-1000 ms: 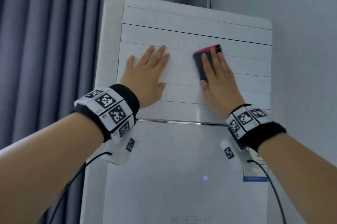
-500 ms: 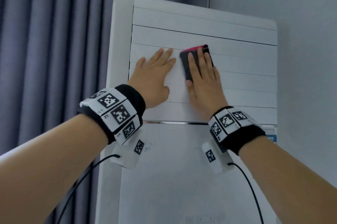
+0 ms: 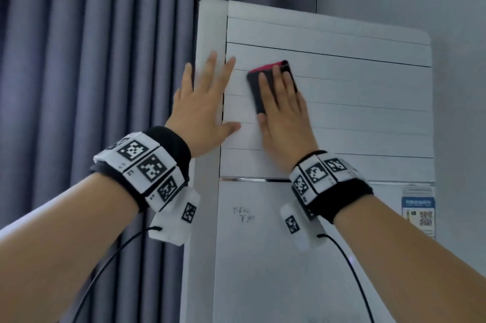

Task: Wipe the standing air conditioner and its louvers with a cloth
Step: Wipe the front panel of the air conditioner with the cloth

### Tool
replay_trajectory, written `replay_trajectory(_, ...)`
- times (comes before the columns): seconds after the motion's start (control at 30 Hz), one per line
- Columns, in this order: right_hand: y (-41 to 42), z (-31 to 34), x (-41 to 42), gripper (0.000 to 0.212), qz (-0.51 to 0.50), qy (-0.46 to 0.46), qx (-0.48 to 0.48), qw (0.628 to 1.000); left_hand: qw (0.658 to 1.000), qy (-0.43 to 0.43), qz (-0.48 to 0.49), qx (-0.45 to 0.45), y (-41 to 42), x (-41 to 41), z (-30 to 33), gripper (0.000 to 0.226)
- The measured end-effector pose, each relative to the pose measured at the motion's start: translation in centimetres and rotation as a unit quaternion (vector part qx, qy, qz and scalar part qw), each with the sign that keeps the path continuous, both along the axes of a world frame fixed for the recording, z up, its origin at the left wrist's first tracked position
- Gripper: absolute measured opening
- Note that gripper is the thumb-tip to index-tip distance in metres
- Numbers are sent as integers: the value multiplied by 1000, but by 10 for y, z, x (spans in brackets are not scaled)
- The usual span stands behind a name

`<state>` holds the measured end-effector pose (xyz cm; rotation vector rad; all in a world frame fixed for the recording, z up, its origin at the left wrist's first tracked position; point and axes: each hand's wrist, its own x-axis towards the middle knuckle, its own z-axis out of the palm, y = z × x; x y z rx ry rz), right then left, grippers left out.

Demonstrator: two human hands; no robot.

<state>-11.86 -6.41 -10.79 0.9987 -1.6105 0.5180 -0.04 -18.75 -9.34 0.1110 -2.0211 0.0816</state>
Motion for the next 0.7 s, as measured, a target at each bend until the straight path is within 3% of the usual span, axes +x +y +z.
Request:
replay_trajectory(0.1, -10, 1, 7, 62, 5, 11, 11, 1000, 993, 15, -101, 53, -4, -3, 0, 117)
replay_trajectory(0.2, 7, 2, -7, 62, -9, 16, 18, 1000, 984, 26, -136, 109, -10, -3, -1, 123)
replay_trajectory(0.27, 21, 2, -16, 63, -22, -13, -9, 1000, 973, 13, -167, 161, -18, 0, 2, 114)
replay_trajectory(0.37, 20, 2, -15, 63, -33, -50, -39, 997, 928, -3, -259, 268, -28, 6, 10, 80)
replay_trajectory(0.43, 6, 2, -3, 63, -27, -50, -42, 997, 902, 0, -298, 312, -28, 6, 12, 69)
replay_trajectory(0.57, -37, 2, 34, 64, 8, -12, -15, 1000, 870, 27, -354, 342, -23, 9, 7, 81)
replay_trajectory(0.7, -62, 1, 57, 65, 32, 7, 21, 999, 849, 18, -393, 352, -21, 14, 6, 74)
